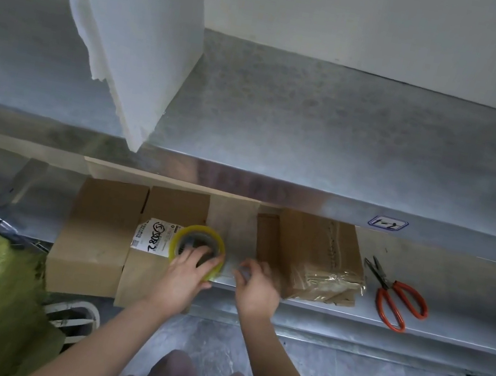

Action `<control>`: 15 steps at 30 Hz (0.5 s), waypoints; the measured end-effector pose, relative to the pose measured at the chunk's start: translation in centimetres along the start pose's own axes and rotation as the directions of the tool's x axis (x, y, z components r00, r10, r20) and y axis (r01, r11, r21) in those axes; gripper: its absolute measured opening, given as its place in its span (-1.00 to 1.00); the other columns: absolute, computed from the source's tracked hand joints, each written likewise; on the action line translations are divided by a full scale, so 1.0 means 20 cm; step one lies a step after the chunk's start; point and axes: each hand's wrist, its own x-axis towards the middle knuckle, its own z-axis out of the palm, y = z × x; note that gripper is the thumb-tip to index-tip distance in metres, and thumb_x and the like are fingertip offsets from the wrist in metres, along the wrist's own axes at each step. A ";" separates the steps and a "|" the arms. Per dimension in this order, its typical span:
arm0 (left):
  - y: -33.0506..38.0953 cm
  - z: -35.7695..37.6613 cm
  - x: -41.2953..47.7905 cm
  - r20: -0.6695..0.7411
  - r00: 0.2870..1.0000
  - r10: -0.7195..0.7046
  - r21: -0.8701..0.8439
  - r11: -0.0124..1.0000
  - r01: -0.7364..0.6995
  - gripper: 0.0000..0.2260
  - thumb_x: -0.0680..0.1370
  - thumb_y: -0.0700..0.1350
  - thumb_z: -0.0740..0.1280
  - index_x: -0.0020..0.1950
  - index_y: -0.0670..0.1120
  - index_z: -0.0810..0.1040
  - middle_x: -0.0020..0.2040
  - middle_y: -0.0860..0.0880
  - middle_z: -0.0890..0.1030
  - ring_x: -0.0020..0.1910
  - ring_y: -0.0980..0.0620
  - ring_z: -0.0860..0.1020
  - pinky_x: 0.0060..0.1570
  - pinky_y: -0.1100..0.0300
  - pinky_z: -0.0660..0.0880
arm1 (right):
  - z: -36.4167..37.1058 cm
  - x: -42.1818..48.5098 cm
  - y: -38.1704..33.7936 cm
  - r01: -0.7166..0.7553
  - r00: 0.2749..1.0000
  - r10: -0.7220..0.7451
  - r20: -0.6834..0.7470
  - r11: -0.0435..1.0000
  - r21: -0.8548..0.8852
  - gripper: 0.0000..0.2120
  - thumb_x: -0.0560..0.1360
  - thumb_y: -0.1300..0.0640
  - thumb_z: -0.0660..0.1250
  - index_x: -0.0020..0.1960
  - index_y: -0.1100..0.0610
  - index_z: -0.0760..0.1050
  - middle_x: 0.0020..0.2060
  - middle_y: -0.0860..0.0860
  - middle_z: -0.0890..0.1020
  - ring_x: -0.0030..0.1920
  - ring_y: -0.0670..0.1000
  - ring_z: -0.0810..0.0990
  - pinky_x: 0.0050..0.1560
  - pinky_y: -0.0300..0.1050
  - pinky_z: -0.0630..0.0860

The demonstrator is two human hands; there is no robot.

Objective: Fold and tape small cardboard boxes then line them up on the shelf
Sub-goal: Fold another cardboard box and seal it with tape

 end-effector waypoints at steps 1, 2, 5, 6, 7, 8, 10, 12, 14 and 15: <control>0.00 0.00 0.00 -0.003 1.000 0.004 -0.004 1.000 -0.004 -0.47 0.60 0.01 0.27 0.55 0.08 0.19 0.48 -0.04 0.24 0.49 -0.13 0.15 0.44 -0.05 0.17 | 0.00 0.00 0.00 -0.001 1.000 0.001 -0.002 1.000 -0.001 -0.75 0.55 -0.08 0.29 0.19 -0.06 0.45 0.15 -0.07 0.49 -0.02 0.08 0.59 -0.22 -0.16 0.39; 0.00 -0.01 -0.01 -0.013 1.000 0.011 -0.011 1.000 -0.011 -0.47 0.60 0.01 0.27 0.54 0.07 0.20 0.48 -0.05 0.25 0.48 -0.14 0.16 0.44 -0.06 0.17 | 0.00 0.00 0.00 0.010 1.000 -0.009 0.005 1.000 -0.020 -0.71 0.56 -0.10 0.28 0.23 -0.03 0.41 0.15 -0.06 0.49 -0.01 0.08 0.59 -0.22 -0.14 0.40; 0.02 -0.03 -0.03 -0.038 0.998 0.041 -0.032 0.999 -0.042 -0.49 0.61 0.06 0.24 0.54 0.06 0.21 0.47 -0.04 0.26 0.47 -0.12 0.17 0.45 -0.06 0.13 | -0.02 -0.02 -0.02 0.073 0.995 -0.065 0.071 0.991 -0.116 -0.71 0.62 -0.07 0.17 0.29 0.02 0.35 0.21 -0.01 0.45 0.01 0.10 0.58 -0.15 -0.10 0.46; 0.03 -0.04 -0.04 -0.038 0.998 0.040 -0.025 0.999 -0.041 -0.49 0.62 0.10 0.20 0.54 0.06 0.18 0.49 -0.04 0.23 0.49 -0.11 0.13 0.47 -0.05 0.08 | -0.04 -0.04 -0.03 0.095 0.992 -0.085 0.088 0.989 -0.118 -0.71 0.64 -0.04 0.14 0.32 0.03 0.33 0.24 0.01 0.43 0.04 0.10 0.57 -0.10 -0.08 0.47; 0.03 -0.05 -0.05 -0.042 0.998 0.040 -0.009 0.999 -0.040 -0.50 0.63 0.12 0.15 0.55 0.05 0.16 0.52 -0.02 0.19 0.52 -0.10 0.07 0.49 -0.03 0.02 | -0.06 -0.07 -0.04 0.129 0.989 -0.119 0.093 0.985 -0.112 -0.70 0.65 0.00 0.11 0.35 0.03 0.32 0.27 0.02 0.42 0.10 0.09 0.56 -0.04 -0.07 0.48; 0.04 -0.06 -0.06 -0.062 0.997 0.045 0.012 0.999 -0.045 -0.50 0.64 0.12 0.12 0.56 0.04 0.15 0.55 0.00 0.15 0.54 -0.07 0.01 0.50 0.00 -0.06 | -0.08 -0.11 -0.05 0.187 0.981 -0.179 0.079 0.977 -0.105 -0.69 0.65 0.02 0.11 0.37 0.05 0.34 0.28 0.02 0.43 0.15 0.07 0.53 0.04 -0.08 0.48; 0.08 -0.10 -0.09 -0.140 0.988 0.062 0.013 0.998 -0.061 -0.51 0.65 0.09 0.10 0.56 0.01 0.15 0.56 0.02 0.13 0.56 0.02 -0.04 0.49 0.13 -0.23 | -0.16 -0.23 -0.06 0.347 0.938 -0.347 0.015 0.933 -0.093 -0.69 0.63 0.07 0.15 0.34 0.08 0.44 0.26 0.03 0.50 0.23 0.06 0.50 0.18 -0.08 0.48; 0.16 -0.15 -0.12 -0.223 0.973 0.065 -0.047 0.996 -0.078 -0.52 0.64 0.03 0.15 0.56 -0.01 0.18 0.55 0.04 0.19 0.54 0.14 -0.05 0.45 0.24 -0.30 | -0.25 -0.35 -0.05 0.499 0.849 -0.515 -0.116 0.855 -0.144 -0.74 0.58 0.07 0.21 0.21 0.06 0.55 0.19 0.00 0.57 0.21 0.06 0.51 0.19 -0.03 0.50; 0.27 -0.20 -0.16 -0.289 0.954 0.079 -0.100 0.989 -0.112 -0.52 0.63 -0.05 0.19 0.54 -0.01 0.22 0.53 0.06 0.24 0.50 0.20 -0.05 0.46 0.29 -0.30 | -0.34 -0.45 -0.03 0.569 0.762 -0.610 -0.218 0.791 -0.227 -0.73 0.55 0.06 0.20 0.18 0.05 0.57 0.18 -0.01 0.58 0.28 0.07 0.49 0.27 0.01 0.42; 0.35 -0.22 -0.18 -0.306 0.948 0.093 -0.112 0.985 -0.133 -0.53 0.62 -0.06 0.20 0.54 -0.01 0.24 0.53 0.07 0.24 0.51 0.21 -0.04 0.47 0.29 -0.28 | -0.39 -0.48 0.00 0.571 0.745 -0.621 -0.243 0.782 -0.249 -0.70 0.54 0.06 0.19 0.20 0.05 0.57 0.21 -0.01 0.57 0.33 0.08 0.47 0.32 0.04 0.36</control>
